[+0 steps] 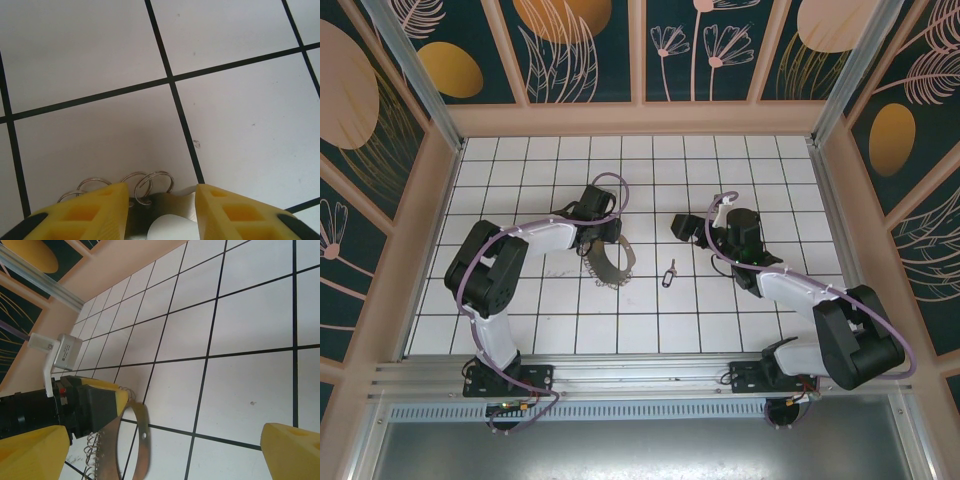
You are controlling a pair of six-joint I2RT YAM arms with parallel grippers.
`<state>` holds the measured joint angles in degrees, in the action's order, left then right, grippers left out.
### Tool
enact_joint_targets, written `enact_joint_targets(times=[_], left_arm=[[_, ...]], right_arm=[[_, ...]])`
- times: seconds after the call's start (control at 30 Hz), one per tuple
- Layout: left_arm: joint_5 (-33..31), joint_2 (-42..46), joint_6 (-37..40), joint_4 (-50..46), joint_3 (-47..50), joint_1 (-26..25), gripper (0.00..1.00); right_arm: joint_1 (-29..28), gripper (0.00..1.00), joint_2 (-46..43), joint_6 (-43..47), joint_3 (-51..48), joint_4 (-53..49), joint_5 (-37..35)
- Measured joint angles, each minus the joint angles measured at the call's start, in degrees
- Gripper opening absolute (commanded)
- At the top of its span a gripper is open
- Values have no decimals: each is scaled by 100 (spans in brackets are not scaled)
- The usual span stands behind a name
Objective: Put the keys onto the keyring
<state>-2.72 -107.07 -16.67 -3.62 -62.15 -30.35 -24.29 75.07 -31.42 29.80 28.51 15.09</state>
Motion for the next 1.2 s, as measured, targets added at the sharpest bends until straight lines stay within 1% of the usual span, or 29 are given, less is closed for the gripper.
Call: enact_joint_targets(times=[0.6, 0.87, 1.2], left_arm=[[-68, -258, 15, 46, -44, 0, 40], [-57, -262, 55, 46, -52, 0, 30], [-55, -295, 57, 85, -52, 0, 21]], right_arm=[[0, 98, -2, 0, 0, 0, 0], [0, 98, -2, 0, 0, 0, 0], [0, 99, -2, 0, 0, 0, 0]])
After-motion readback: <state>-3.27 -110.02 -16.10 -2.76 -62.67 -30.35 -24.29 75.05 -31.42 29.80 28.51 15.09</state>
